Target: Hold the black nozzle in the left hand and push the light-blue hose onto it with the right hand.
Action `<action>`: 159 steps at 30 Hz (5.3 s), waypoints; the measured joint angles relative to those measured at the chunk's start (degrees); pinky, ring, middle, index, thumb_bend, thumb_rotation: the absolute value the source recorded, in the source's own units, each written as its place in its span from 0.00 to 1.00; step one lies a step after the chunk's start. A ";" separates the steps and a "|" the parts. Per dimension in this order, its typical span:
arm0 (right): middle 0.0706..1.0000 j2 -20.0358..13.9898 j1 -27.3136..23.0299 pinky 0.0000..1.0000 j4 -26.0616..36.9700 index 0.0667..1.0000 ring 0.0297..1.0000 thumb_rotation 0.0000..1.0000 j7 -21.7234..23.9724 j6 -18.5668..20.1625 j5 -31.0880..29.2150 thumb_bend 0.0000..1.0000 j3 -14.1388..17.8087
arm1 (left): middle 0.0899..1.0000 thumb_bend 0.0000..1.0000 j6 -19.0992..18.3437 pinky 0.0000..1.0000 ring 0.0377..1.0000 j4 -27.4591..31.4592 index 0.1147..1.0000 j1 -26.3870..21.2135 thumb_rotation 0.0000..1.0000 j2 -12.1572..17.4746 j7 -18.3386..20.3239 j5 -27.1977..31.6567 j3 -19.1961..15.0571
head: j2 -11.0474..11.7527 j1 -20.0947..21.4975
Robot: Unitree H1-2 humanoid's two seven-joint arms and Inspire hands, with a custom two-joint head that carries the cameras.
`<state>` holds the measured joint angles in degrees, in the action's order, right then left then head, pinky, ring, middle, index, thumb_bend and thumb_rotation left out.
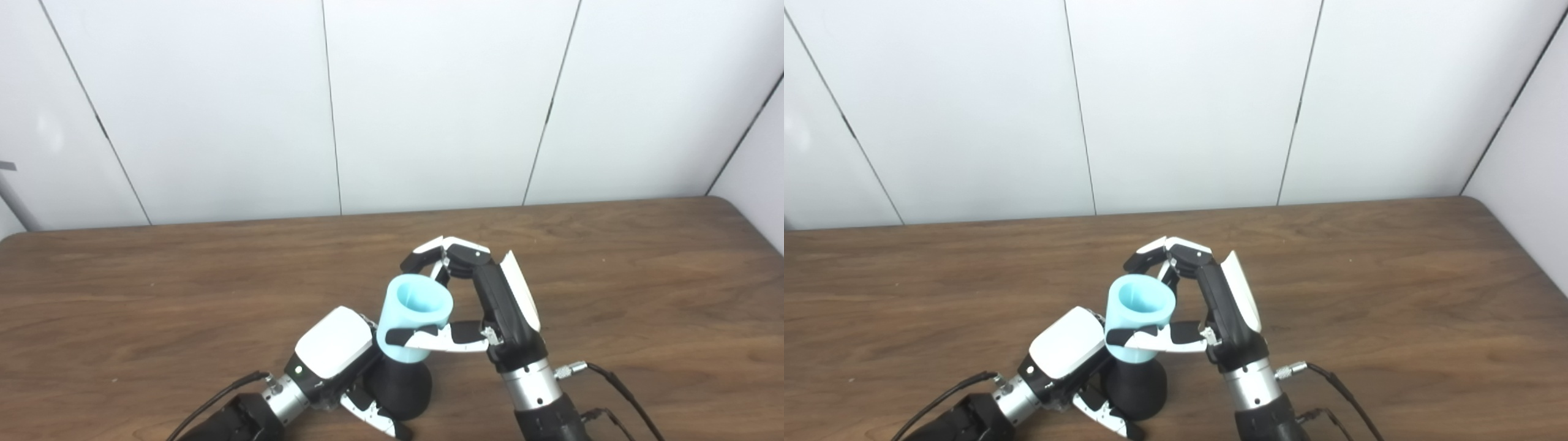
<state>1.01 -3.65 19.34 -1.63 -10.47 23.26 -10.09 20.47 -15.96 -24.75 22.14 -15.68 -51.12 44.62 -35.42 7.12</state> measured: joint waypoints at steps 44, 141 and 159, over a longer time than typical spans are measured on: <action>0.43 -6.23 -1.68 0.09 1.09 0.44 0.12 0.00 -0.34 -7.16 15.57 0.53 -1.82 | 0.35 0.52 -0.67 0.31 0.30 0.92 0.45 0.65 0.00 -0.02 0.73 0.03 -0.37 | -0.62 0.62; 0.84 -7.05 -1.45 0.63 4.89 0.85 0.78 0.50 9.89 5.78 17.42 1.00 -1.74 | 0.33 0.51 -1.01 0.27 0.25 1.20 0.44 0.80 0.00 0.02 0.78 0.01 -0.20 | -0.79 1.14; 0.86 -10.24 -1.15 0.73 10.56 0.87 0.83 0.87 9.88 5.39 10.39 1.00 3.30 | 0.35 0.52 -1.11 0.26 0.25 1.27 0.44 0.82 0.00 0.02 0.85 0.01 -0.17 | -0.70 1.23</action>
<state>-9.24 -4.80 29.89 8.25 -5.08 33.65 -6.78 19.36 -14.69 -23.92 22.15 -14.83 -51.11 44.46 -36.12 8.35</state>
